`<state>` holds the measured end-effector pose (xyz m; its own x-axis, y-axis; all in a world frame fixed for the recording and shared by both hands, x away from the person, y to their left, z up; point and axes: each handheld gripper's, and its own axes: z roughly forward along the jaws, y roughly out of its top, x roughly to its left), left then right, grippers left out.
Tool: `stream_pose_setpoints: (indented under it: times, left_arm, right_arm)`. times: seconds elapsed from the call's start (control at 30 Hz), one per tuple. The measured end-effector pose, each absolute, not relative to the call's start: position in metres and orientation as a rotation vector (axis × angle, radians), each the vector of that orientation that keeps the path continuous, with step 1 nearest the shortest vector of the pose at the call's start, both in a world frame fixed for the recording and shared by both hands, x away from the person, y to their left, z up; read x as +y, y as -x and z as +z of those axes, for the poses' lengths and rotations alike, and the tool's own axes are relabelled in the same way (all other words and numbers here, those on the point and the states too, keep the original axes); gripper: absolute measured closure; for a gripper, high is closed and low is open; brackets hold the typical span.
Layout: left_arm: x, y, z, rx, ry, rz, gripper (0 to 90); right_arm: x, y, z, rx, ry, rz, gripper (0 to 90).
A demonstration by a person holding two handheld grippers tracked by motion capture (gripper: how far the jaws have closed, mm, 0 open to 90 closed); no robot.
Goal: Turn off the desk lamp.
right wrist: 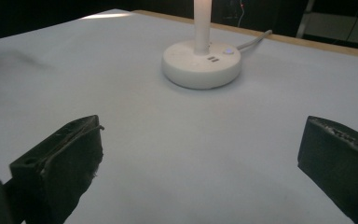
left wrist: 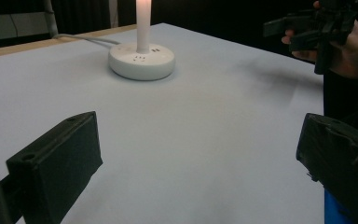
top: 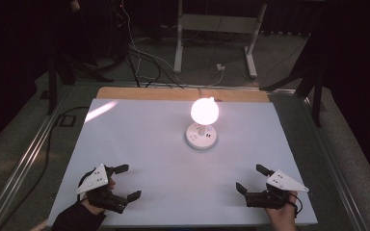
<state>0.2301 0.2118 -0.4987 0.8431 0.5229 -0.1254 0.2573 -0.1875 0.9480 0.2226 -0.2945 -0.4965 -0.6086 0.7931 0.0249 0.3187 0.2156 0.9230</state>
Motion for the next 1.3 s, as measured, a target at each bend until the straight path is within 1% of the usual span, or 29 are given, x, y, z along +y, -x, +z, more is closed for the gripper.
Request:
stream_pose_setpoints:
  times: [0.37, 0.73, 1.3]
  left_arm:
    - [0.214, -0.234, -0.499, 0.607, -1.767, 0.256, 0.6]
    - [0.220, -0.226, -0.498, 0.621, -1.762, 0.284, 0.6]
    - [0.220, -0.225, -0.498, 0.619, -1.754, 0.269, 0.6]
  right_arm:
    - [-0.295, -0.225, -0.499, 2.047, -0.996, 1.353, 0.0]
    - [-0.292, -0.228, -0.496, 2.046, -1.017, 1.361, 0.0]
    - [-0.282, -0.234, -0.465, 2.035, -1.028, 1.386, 0.0]
